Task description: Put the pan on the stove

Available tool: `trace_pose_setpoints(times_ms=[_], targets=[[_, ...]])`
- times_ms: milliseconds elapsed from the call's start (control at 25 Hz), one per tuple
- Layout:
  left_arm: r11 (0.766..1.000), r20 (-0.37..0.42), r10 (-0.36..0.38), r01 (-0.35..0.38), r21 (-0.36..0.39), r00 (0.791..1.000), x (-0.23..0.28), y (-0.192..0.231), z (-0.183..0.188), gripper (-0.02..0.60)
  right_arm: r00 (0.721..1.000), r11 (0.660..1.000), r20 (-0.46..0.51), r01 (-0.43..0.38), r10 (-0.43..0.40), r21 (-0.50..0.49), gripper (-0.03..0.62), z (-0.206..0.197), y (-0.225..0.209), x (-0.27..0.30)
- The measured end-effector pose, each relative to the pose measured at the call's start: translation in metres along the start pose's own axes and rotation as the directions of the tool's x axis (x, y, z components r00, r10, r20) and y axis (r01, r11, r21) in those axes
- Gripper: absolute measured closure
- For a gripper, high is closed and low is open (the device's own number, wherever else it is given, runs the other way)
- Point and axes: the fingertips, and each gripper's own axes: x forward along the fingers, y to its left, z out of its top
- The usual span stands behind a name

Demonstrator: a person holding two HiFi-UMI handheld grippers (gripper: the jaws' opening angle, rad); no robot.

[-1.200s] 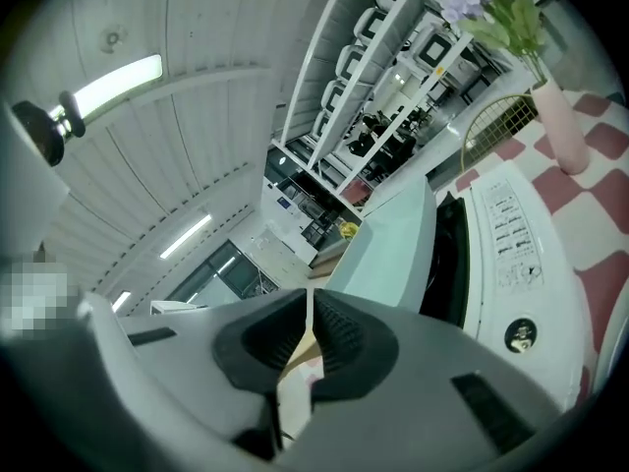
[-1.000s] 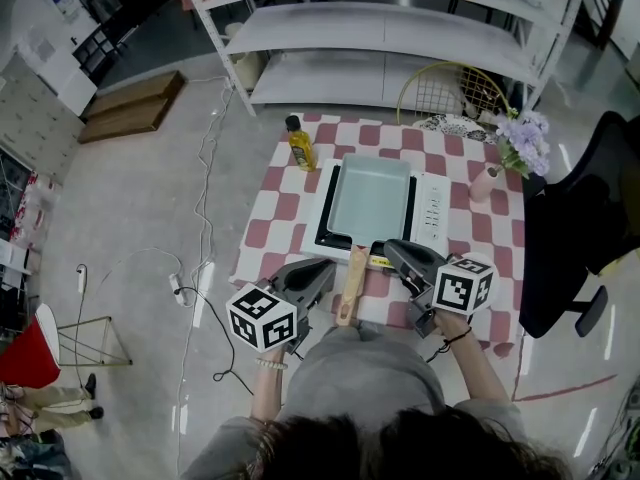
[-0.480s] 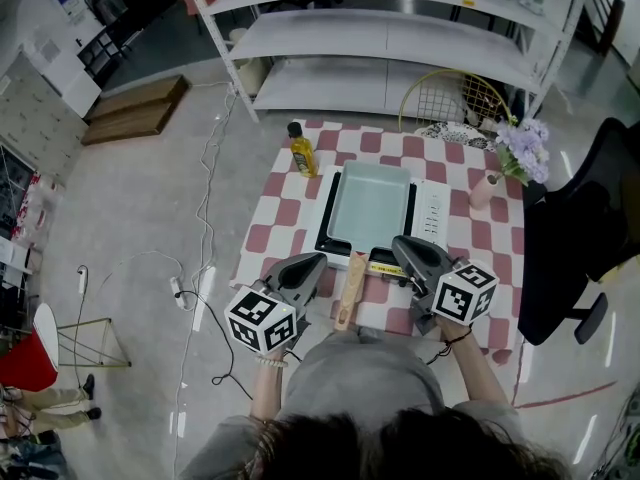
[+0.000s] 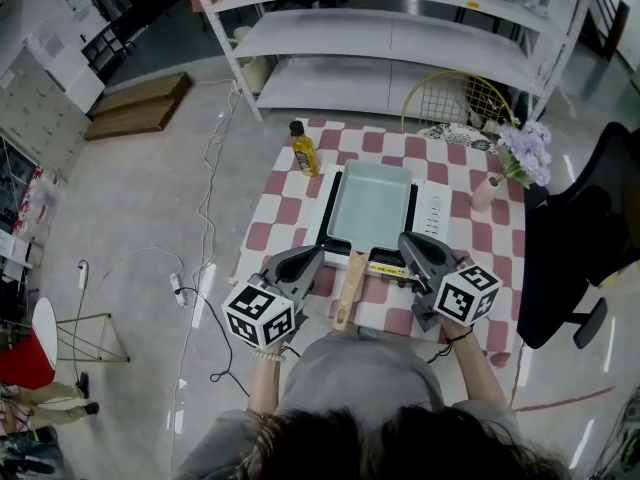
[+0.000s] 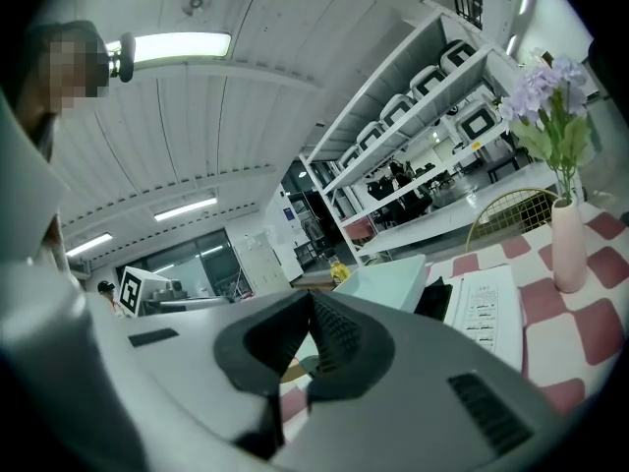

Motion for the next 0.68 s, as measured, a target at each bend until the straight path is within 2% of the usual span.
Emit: trace_pose_setpoints(times_ms=[680], targets=[[0.999,-0.014,0.032,-0.032,0.001,0.999,0.001,0.006,-0.003,0.555,1.0,1.0,0.017,0.021,-0.021,-0.014,0.571,-0.003,-0.011,-0.003]])
